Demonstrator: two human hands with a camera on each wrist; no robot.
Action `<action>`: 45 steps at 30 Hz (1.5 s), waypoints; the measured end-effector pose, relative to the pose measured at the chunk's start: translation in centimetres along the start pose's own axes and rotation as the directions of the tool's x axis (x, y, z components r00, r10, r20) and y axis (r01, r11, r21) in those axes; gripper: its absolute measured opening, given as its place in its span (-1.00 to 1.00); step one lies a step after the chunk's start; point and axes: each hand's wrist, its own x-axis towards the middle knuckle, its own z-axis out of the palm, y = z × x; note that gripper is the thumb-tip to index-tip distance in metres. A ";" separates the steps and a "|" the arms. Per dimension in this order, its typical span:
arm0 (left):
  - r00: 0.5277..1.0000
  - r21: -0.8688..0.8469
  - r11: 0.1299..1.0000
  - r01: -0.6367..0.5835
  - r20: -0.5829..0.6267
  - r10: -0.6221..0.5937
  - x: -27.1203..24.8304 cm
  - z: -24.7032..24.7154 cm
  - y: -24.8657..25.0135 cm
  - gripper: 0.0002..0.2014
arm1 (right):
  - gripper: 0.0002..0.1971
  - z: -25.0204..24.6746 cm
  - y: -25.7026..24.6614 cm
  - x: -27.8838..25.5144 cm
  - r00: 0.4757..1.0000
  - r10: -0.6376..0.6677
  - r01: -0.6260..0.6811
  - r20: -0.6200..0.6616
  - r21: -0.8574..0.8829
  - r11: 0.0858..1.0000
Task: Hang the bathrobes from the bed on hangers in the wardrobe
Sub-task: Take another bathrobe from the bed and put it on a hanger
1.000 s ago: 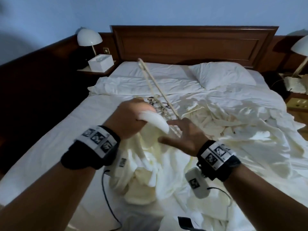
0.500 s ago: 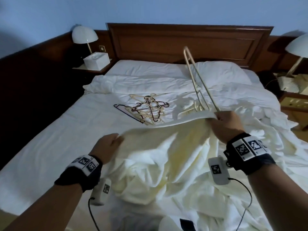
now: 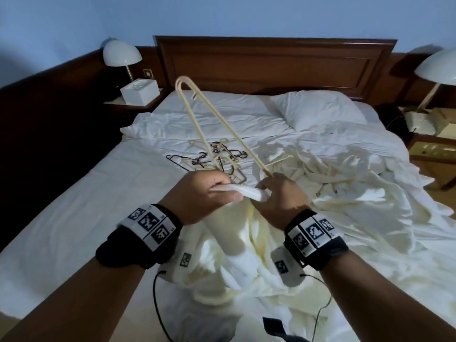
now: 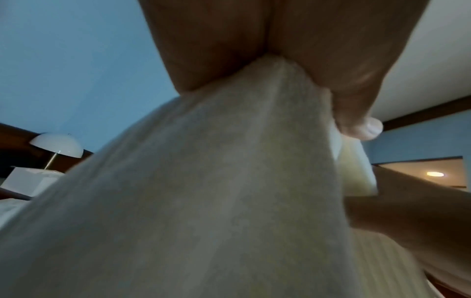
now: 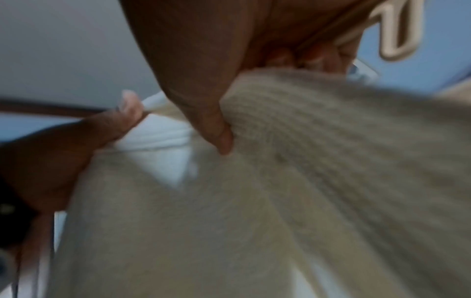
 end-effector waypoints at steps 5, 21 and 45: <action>0.955 0.163 0.986 -0.022 -0.288 0.069 -1.2 -3.6 -0.4 -0.62 | -0.73 1.2 6.8 1.2 0.954 0.297 -0.279 0.047 -0.232 0.932; 0.997 0.267 0.961 0.074 -0.006 -0.075 -0.2 2.2 -4.3 -0.15 | -0.71 -2.3 -1.2 1.6 0.942 -0.234 0.278 -0.239 0.174 0.945; 0.897 0.093 0.974 0.208 -0.415 -0.152 0.4 -6.7 -3.7 -0.47 | -0.55 0.1 6.4 2.5 0.959 0.281 -0.281 0.031 0.004 0.960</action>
